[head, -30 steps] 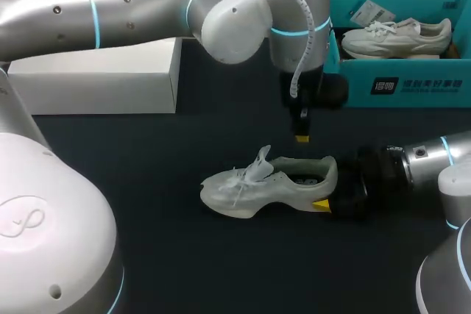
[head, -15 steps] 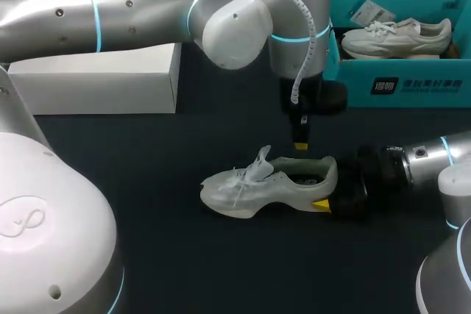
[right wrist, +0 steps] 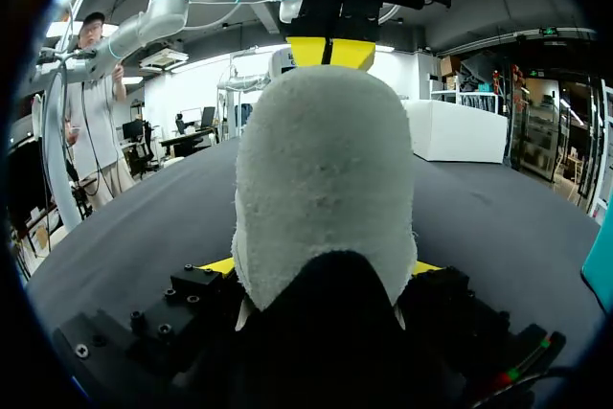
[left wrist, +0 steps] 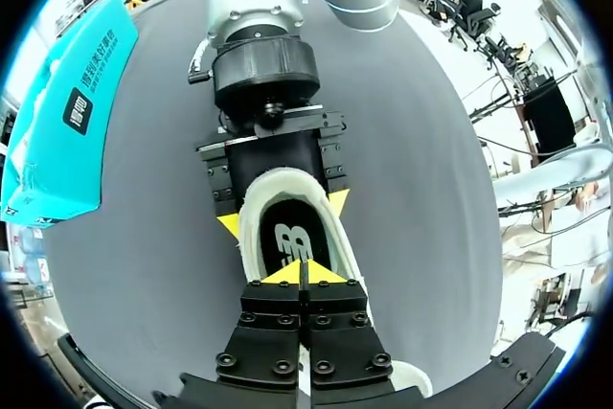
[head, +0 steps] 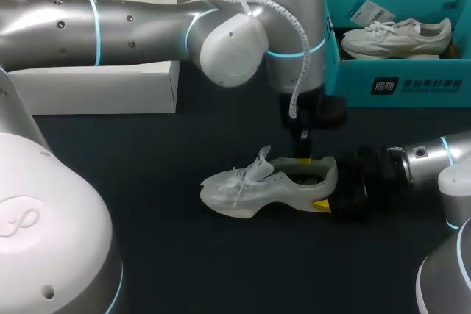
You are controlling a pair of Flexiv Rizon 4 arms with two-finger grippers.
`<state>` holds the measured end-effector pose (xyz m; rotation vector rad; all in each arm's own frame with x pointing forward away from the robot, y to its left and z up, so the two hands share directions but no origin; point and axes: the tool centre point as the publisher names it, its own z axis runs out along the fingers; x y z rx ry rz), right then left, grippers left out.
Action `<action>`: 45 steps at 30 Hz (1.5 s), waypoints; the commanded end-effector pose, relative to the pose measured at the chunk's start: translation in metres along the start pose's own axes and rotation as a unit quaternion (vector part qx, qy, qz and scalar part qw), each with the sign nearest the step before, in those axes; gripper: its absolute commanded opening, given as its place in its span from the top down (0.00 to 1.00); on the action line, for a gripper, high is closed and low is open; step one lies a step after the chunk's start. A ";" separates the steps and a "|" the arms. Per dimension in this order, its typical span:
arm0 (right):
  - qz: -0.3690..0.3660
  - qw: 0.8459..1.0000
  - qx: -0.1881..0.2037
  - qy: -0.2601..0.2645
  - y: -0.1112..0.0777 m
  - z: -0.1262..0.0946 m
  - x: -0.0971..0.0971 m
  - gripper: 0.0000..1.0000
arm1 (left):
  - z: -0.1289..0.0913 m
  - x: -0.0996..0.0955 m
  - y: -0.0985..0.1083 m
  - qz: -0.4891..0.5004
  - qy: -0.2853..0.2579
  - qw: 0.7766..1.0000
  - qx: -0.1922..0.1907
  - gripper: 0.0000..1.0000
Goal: Take the shoe out of the shoebox, open the shoe tongue, remove and reinsert the insole, then place the shoe into the shoebox
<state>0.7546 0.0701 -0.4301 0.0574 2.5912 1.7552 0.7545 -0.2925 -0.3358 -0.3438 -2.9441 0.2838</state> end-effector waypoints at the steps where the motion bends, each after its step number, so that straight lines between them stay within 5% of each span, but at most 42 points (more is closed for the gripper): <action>1: 0.000 1.000 0.003 0.000 -0.003 0.003 0.000 1.00 | 0.015 0.004 -0.001 0.007 0.005 1.000 0.001 1.00; 7: 0.000 1.000 0.003 0.000 -0.003 0.003 0.000 1.00 | 0.039 0.002 -0.001 0.004 -0.008 1.000 -0.005 1.00; 18: 0.000 1.000 0.003 0.000 -0.003 0.003 0.000 1.00 | 0.048 0.002 0.016 -0.025 -0.065 0.998 -0.003 1.00; 25: 0.000 1.000 0.003 0.000 -0.003 0.003 0.000 1.00 | 0.049 0.010 0.026 -0.026 -0.053 0.998 -0.010 1.00; 33: 0.000 1.000 0.003 0.000 -0.003 0.003 0.000 1.00 | 0.053 0.019 0.031 -0.015 0.024 1.000 -0.003 1.00; 42: 0.000 1.000 0.003 0.000 -0.003 0.003 0.000 1.00 | 0.064 0.015 0.033 -0.022 0.022 0.999 -0.019 1.00; 45: 0.000 1.000 0.003 0.000 -0.003 0.003 0.000 1.00 | 0.066 0.016 0.032 -0.019 0.022 0.999 -0.023 0.85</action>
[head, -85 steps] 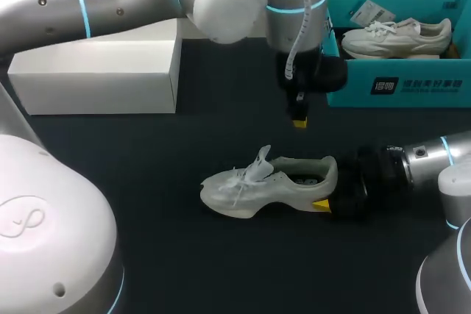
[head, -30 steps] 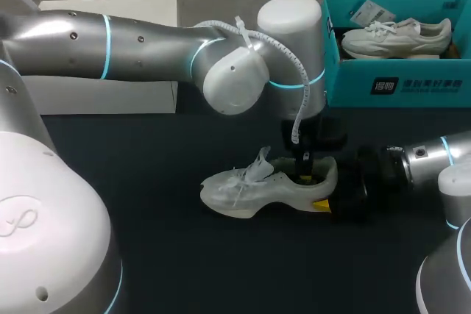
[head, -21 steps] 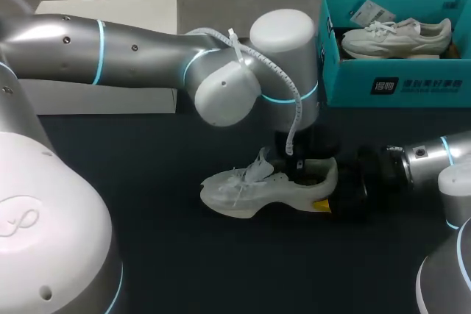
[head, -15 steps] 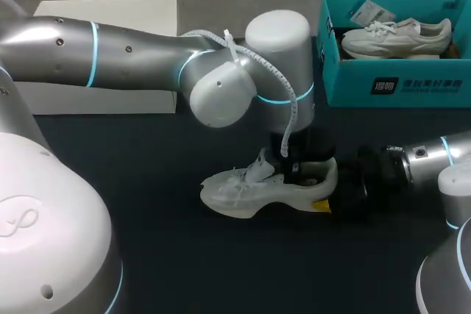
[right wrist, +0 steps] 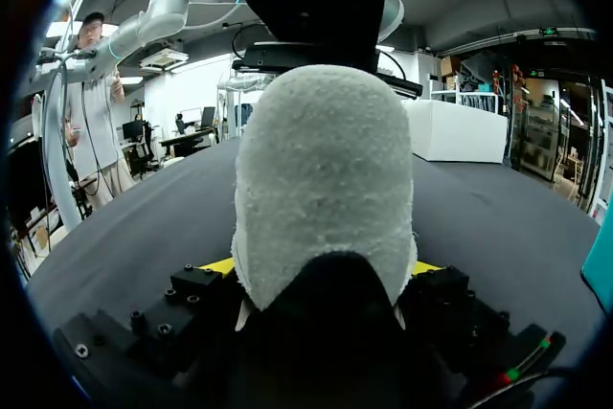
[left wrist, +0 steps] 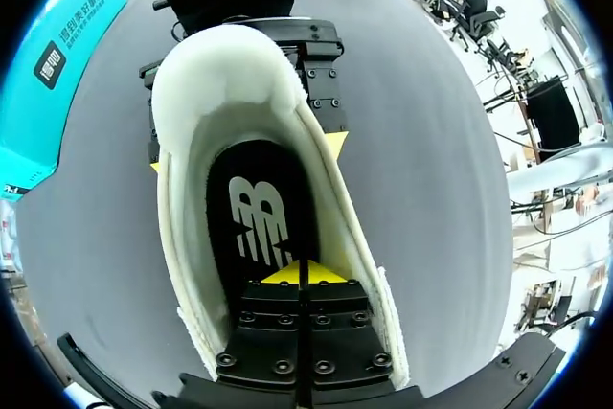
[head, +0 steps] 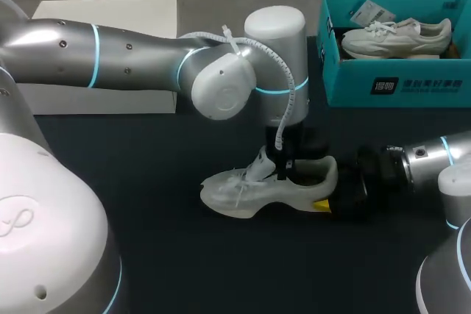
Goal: Take the shoe out of the shoebox, open the shoe tongue, remove and reinsert the insole, then place the shoe into the shoebox
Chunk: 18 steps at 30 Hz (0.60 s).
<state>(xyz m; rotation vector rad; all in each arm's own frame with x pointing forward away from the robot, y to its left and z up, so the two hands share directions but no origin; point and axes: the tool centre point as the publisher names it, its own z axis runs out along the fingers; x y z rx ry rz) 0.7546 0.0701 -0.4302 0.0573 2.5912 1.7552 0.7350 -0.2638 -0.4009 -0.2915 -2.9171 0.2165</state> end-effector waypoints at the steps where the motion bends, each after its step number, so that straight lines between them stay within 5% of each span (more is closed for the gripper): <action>1: 0.000 1.000 0.003 0.000 -0.003 0.003 0.000 1.00 | 0.005 0.000 -0.005 0.003 0.006 1.000 -0.007 0.80; 18: 0.000 1.000 0.003 0.000 -0.003 0.003 0.000 1.00 | 0.036 -0.005 0.009 -0.010 -0.042 0.999 -0.010 0.67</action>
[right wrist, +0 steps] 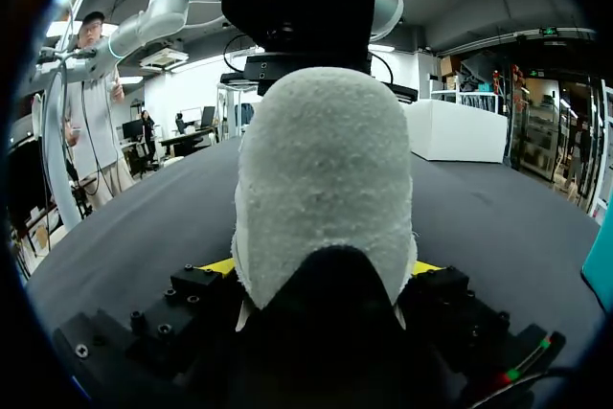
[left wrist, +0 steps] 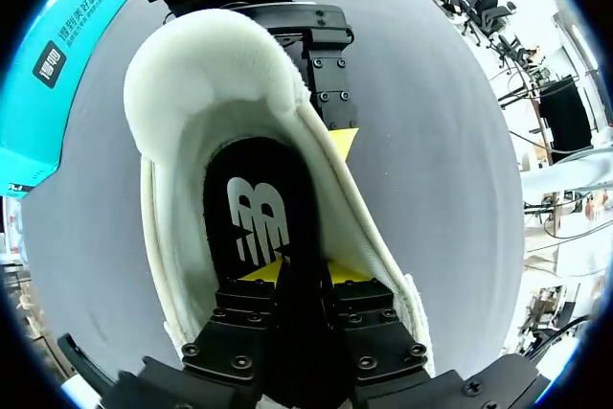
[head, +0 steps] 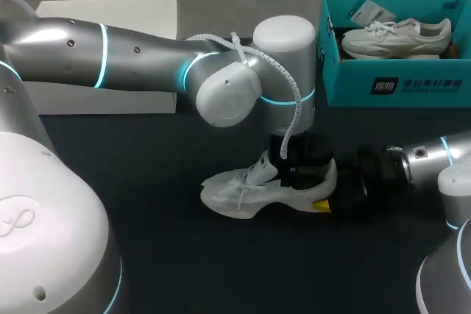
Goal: Take the shoe out of the shoebox, open the shoe tongue, remove and reinsert the insole, then place the shoe into the shoebox
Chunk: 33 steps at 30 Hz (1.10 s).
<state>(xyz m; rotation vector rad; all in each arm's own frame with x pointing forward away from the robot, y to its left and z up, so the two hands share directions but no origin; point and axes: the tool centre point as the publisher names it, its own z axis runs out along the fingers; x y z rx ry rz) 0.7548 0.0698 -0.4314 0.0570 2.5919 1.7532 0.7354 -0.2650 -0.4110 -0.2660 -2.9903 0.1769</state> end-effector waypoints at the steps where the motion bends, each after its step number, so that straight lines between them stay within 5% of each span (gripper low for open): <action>1: 0.001 1.000 0.002 0.000 -0.002 0.003 0.001 1.00 | 0.028 -0.001 0.009 0.000 -0.019 1.000 0.008 0.67; 8: 0.001 1.000 0.002 0.000 -0.002 0.003 0.001 1.00 | 0.041 -0.008 0.015 -0.021 -0.083 0.996 0.023 0.69; 12: 0.001 1.000 0.002 0.000 -0.002 0.003 0.001 1.00 | 0.048 -0.012 0.016 -0.028 -0.106 0.994 0.016 0.76; 18: 0.001 1.000 0.002 0.000 -0.002 0.003 0.001 1.00 | 0.058 -0.018 0.017 -0.033 -0.114 0.993 0.001 1.00; 20: 0.001 1.000 0.002 0.000 -0.002 0.003 0.001 1.00 | 0.058 -0.018 0.018 -0.033 -0.116 0.993 -0.001 1.00; 33: 0.001 1.000 0.002 0.000 -0.002 0.003 0.001 1.00 | 0.007 -0.026 0.034 -0.071 -0.108 0.991 0.041 1.00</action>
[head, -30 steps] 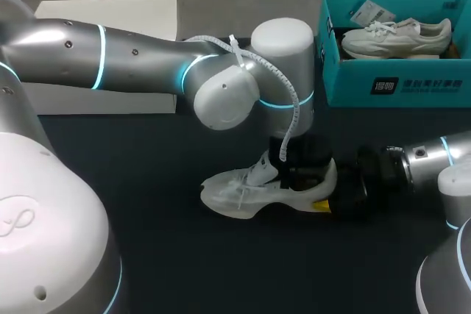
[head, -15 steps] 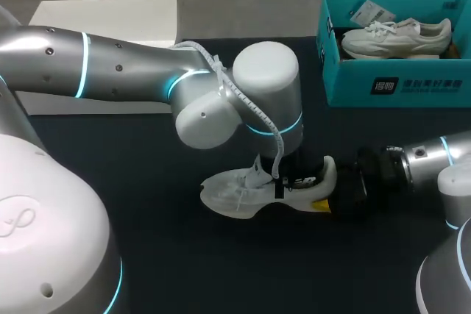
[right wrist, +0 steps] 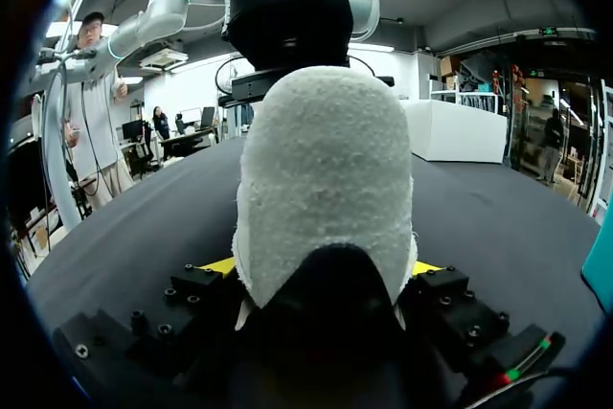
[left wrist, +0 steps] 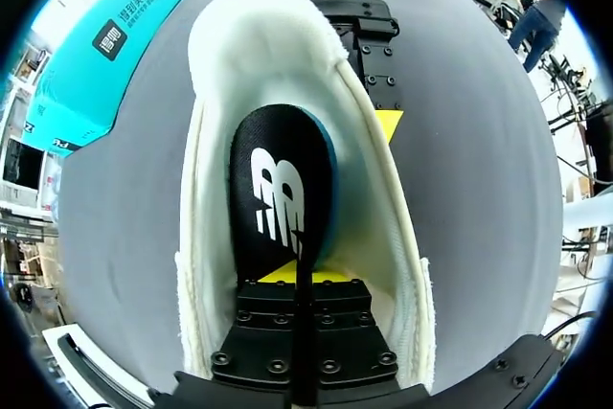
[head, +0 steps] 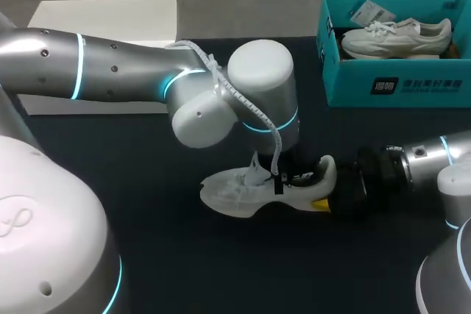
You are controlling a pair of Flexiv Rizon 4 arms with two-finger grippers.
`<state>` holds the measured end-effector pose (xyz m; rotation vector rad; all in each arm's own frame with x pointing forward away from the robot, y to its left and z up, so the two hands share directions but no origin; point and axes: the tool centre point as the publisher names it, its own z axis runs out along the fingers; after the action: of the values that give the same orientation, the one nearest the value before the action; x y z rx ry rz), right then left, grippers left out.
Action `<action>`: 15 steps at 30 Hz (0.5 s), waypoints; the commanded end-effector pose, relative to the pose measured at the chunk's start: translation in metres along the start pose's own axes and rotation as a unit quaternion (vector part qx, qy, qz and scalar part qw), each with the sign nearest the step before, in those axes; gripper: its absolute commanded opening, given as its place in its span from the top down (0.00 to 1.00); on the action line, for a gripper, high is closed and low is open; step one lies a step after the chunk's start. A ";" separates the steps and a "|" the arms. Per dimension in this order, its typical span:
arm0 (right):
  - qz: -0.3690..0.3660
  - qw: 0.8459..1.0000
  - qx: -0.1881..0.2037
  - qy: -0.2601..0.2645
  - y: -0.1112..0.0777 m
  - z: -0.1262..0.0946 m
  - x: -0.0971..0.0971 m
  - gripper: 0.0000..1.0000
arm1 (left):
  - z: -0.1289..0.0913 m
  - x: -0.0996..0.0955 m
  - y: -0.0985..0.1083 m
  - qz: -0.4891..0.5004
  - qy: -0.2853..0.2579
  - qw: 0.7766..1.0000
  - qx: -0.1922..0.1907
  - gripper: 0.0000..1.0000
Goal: Take the shoe out of the shoebox, open the shoe tongue, remove and reinsert the insole, then place the shoe into the shoebox
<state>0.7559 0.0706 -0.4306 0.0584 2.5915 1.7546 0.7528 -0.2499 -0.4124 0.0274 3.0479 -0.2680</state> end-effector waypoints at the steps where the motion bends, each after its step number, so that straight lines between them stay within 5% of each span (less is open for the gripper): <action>1: 0.000 1.000 0.002 0.000 -0.003 0.002 0.002 1.00 | 0.008 -0.012 0.015 -0.006 0.009 1.000 0.020 1.00; 15: 0.000 1.000 0.002 0.000 -0.003 0.002 0.002 1.00 | -0.043 -0.008 0.003 0.003 0.156 0.981 0.113 1.00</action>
<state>0.7563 0.0711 -0.4303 0.0583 2.5929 1.7541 0.7523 -0.2474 -0.3782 0.0720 3.2643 -0.5835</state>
